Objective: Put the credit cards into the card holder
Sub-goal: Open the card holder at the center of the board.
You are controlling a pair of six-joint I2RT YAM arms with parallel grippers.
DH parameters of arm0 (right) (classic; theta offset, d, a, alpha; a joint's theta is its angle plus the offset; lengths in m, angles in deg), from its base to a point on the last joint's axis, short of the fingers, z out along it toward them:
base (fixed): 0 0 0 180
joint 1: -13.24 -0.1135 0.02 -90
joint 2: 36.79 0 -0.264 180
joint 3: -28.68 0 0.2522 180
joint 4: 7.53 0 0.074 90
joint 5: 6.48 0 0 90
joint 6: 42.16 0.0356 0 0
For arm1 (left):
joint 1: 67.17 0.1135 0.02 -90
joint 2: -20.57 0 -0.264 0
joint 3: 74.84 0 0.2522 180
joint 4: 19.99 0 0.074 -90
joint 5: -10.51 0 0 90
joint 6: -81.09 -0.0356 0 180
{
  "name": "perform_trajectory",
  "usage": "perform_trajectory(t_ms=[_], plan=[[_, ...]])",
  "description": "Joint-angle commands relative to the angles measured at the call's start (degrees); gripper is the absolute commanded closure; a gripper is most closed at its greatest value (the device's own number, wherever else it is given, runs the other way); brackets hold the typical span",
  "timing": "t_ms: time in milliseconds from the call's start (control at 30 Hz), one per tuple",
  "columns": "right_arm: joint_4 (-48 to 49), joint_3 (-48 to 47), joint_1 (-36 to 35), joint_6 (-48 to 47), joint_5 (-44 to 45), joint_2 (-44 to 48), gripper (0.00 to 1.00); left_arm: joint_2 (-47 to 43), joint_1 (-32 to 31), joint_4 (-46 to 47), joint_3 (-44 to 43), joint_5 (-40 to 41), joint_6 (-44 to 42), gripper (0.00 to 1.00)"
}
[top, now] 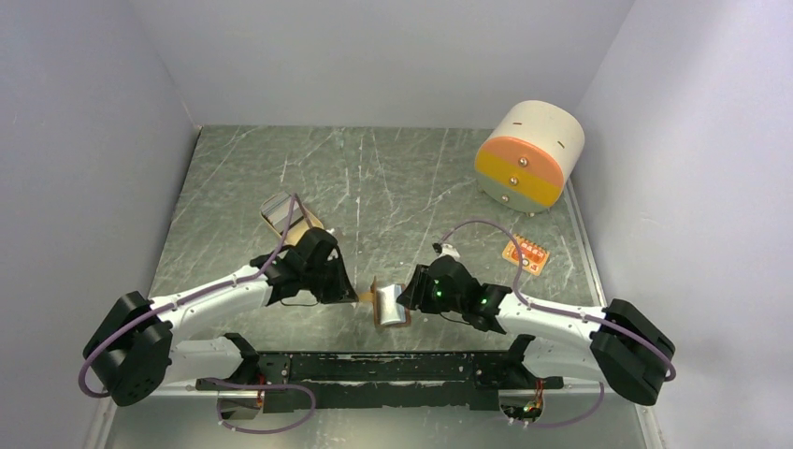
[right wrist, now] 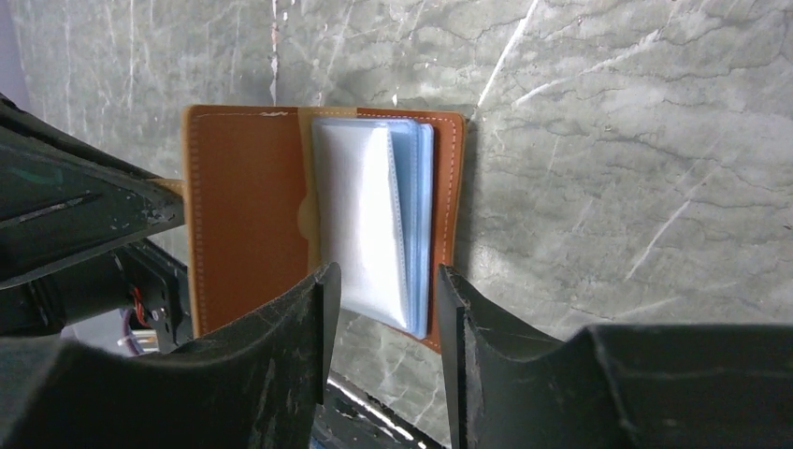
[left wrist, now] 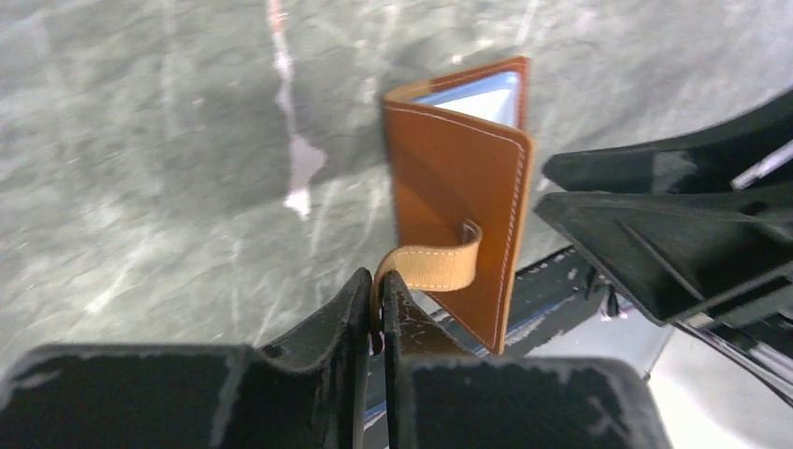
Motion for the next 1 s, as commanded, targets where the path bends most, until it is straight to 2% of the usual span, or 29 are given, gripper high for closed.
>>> perform_trajectory(t_ms=[0, 167, 567, 767, 967], plan=[[5.07, 1.2, 0.72, 1.15, -1.48, -1.43, 0.55, 0.06, 0.55, -10.57, -2.26, 7.49, 1.66, 0.86], [7.38, 2.45, 1.08, 2.62, -1.72, -1.68, 0.57, 0.31, 0.81, -15.73, -3.25, 12.26, 2.95, 0.85], [12.36, 3.72, 1.7, 4.65, -4.54, -2.16, 0.66, 2.96, 0.99, -13.67, -2.39, 11.16, 2.14, 0.84], [16.52, 5.53, 2.2, 6.08, -6.58, -1.73, 0.77, 4.78, 0.97, -12.3, -1.94, 11.27, 1.65, 0.83], [15.36, 4.75, 2.49, 5.68, -6.71, -3.02, 0.97, 8.61, 0.98, -8.86, -1.45, 9.02, 0.73, 0.82]])
